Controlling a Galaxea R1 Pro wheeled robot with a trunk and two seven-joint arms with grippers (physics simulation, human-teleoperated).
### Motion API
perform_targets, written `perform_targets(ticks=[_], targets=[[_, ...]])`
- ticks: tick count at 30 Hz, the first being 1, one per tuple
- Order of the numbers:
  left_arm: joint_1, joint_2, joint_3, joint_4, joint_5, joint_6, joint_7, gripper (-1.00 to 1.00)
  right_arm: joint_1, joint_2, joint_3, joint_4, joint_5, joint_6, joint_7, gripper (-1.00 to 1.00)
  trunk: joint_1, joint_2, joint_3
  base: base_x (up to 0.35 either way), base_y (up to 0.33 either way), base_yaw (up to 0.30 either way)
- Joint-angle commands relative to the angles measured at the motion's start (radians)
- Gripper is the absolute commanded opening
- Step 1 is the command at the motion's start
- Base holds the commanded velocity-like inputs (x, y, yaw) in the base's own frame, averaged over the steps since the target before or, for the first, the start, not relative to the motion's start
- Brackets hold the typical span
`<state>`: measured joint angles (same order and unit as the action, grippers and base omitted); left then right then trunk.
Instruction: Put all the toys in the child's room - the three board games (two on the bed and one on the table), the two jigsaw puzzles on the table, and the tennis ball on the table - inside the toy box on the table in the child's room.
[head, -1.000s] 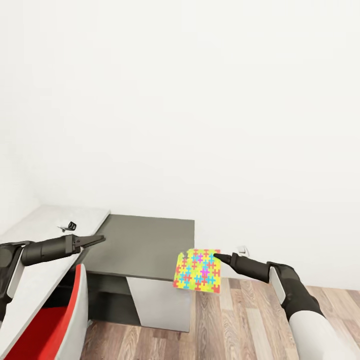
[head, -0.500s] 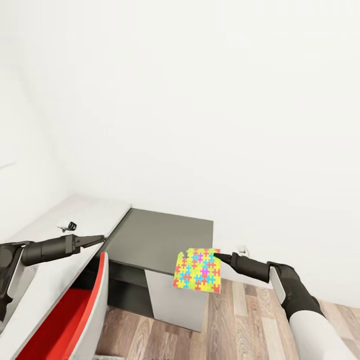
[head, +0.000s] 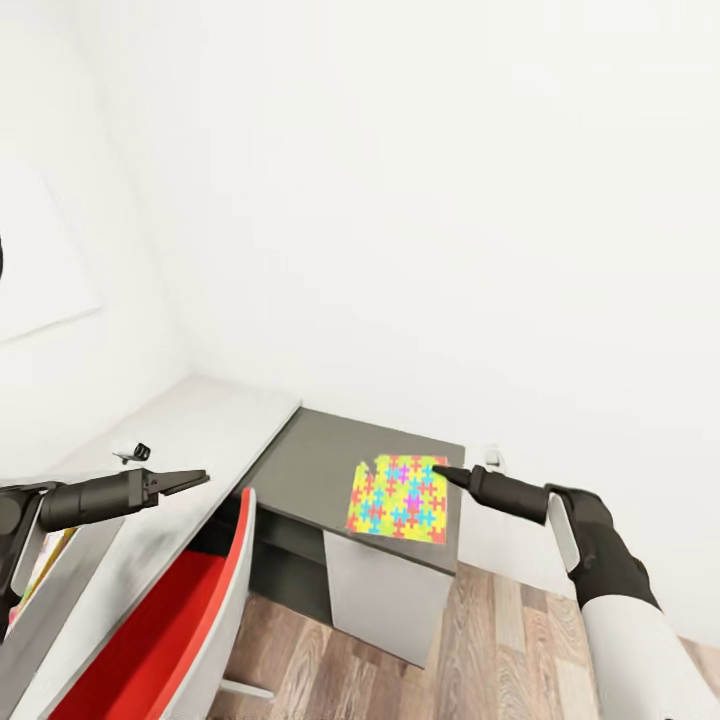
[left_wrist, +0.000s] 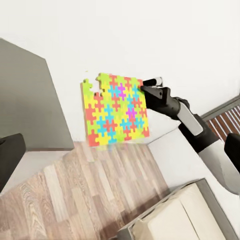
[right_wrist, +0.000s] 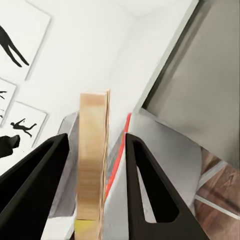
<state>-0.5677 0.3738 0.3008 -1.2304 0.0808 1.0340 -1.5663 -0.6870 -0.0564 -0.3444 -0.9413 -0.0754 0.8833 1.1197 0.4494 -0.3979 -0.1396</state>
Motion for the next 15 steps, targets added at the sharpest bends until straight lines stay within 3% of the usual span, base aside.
perform_targets(ticks=[1, 6, 15], targets=[[-0.001, 0.000, 0.000, 0.000, -0.001, 0.011, -0.004, 1.00, -0.019, 0.000, -0.001, -0.007, -0.001, 0.021, 0.000, -1.00, 0.001, -0.002, -0.003, 0.000, 0.000, 0.241], [-0.001, 0.000, 0.000, 0.000, -0.001, 0.011, -0.004, 1.00, -0.082, 0.006, 0.000, -0.016, -0.001, 0.047, -0.001, -1.00, 0.001, -0.002, -0.009, 0.000, 0.000, 0.239], [-0.001, 0.000, 0.000, 0.000, -0.001, 0.010, -0.004, 1.00, -0.094, 0.028, 0.001, -0.013, 0.003, 0.049, -0.001, -1.00, 0.001, -0.002, -0.019, 0.000, 0.000, 0.238]])
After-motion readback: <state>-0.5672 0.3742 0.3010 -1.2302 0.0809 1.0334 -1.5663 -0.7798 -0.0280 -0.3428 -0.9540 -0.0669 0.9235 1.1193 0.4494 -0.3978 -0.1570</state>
